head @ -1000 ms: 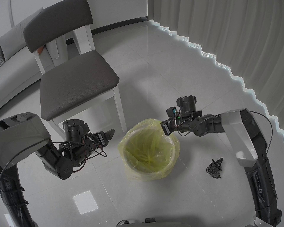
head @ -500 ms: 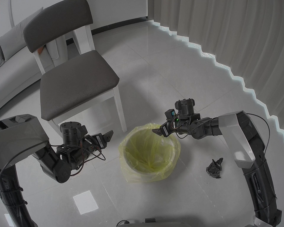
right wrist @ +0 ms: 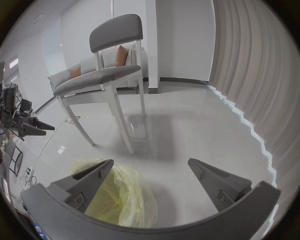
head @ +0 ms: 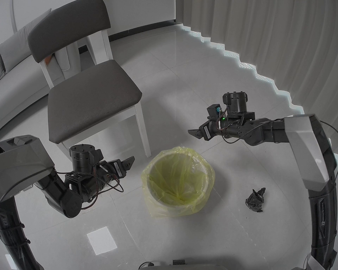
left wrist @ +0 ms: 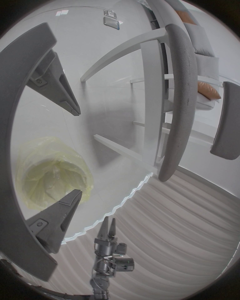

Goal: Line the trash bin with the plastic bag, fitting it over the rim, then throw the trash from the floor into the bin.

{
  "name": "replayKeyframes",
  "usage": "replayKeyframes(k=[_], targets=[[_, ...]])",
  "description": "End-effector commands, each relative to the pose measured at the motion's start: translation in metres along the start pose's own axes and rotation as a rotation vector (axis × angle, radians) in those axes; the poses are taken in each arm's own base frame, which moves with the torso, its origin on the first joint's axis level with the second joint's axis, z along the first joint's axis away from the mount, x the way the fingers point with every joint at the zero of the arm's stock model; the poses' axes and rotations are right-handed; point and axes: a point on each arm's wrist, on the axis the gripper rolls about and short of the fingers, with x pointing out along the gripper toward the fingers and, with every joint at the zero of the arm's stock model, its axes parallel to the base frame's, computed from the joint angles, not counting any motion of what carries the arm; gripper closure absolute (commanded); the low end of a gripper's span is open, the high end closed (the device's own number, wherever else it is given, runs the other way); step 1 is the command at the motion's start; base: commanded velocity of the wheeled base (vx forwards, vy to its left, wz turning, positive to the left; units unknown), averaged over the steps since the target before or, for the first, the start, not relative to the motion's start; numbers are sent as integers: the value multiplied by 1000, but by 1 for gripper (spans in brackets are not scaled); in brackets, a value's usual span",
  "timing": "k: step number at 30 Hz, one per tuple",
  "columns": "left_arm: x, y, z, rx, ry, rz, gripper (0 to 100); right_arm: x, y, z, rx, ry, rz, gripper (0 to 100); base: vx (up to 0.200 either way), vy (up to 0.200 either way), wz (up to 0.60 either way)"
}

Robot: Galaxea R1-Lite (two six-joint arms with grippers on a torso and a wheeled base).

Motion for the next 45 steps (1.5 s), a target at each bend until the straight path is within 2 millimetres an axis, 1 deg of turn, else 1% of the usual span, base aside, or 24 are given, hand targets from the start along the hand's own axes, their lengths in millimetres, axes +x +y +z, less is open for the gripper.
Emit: replayKeyframes(k=[1, 5, 6, 7, 8, 10, 14, 15, 17, 20, 26, 32, 37, 40, 44, 45], targets=[[-7, -2, -7, 91, 143, -31, 0, -79, -18, -11, 13, 135, -26, 0, 0, 0, 0], [5, -4, -13, 99, 168, -33, 0, -91, -15, -40, 43, 201, -28, 0, 0, 0, 0], [5, -4, -14, 101, 169, -31, 0, -91, -15, -42, 44, 203, -29, 0, 0, 0, 0], [14, -2, -21, 105, 183, -23, 0, -92, -13, -53, 49, 213, -30, 0, 0, 0, 0], [17, 0, -23, 105, 187, -18, 0, -92, -13, -57, 52, 213, -32, 0, 0, 0, 0], [30, 3, -31, 105, 198, -1, 0, -93, -13, -69, 59, 222, -39, 0, 0, 0, 0], [54, 12, -43, 106, 203, 49, 0, -94, -10, -83, 62, 264, -71, 0, 0, 0, 0], [54, 12, -43, 106, 203, 49, 0, -94, -10, -83, 62, 264, -71, 0, 0, 0, 0], [69, 19, -51, 105, 211, 75, 0, -94, -7, -90, 65, 290, -67, 0, 0, 0, 0], [81, 28, -54, 98, 207, 90, 0, -90, -2, -99, 67, 315, -58, 0, 0, 0, 0], [99, 35, -58, 102, 194, 98, 0, -79, 5, -106, 49, 280, -68, 0, 0, 0, 0], [114, 40, -68, 106, 215, 106, 0, -78, 5, -109, 47, 274, -73, 0, 0, 0, 0], [121, 39, -70, 109, 224, 105, 0, -78, 5, -110, 47, 277, -72, 0, 0, 0, 0], [130, 37, -74, 114, 240, 105, 0, -75, 6, -114, 51, 287, -69, 0, 0, 0, 0], [133, 37, -70, 115, 241, 121, 0, -73, 6, -118, 52, 296, -66, 0, 0, 0, 0], [129, 38, -63, 111, 232, 128, 0, -71, 7, -120, 52, 300, -65, 0, 0, 0, 0]])
